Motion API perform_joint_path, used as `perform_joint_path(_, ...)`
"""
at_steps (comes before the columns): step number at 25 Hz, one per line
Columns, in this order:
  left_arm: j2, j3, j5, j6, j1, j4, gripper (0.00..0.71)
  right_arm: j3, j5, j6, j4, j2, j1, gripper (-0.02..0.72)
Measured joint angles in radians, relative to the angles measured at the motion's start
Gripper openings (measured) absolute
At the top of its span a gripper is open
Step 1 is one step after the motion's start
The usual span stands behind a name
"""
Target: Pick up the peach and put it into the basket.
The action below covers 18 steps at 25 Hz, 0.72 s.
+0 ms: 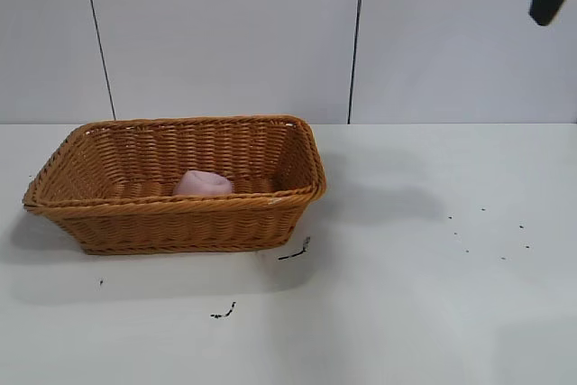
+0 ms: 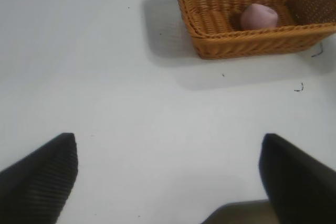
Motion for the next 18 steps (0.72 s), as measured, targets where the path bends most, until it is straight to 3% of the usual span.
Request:
perform_joint_path(4, 0.000, 0.000, 0.000, 0.000, 0.000, 0.000, 0.692, 0.232, -0.087, 0.000, -0.001, -0.284, 0.000, 0.689)
perform_joint_path(7, 0.000, 0.000, 0.000, 0.000, 0.000, 0.000, 0.692, 0.350, -0.108, -0.001, -0.001, -0.503, 0.000, 0.689)
perform_joint_path(18, 0.000, 0.000, 0.000, 0.000, 0.000, 0.000, 0.692, 0.374, -0.139, -0.001, 0.000, -0.996, 0.000, 0.689)
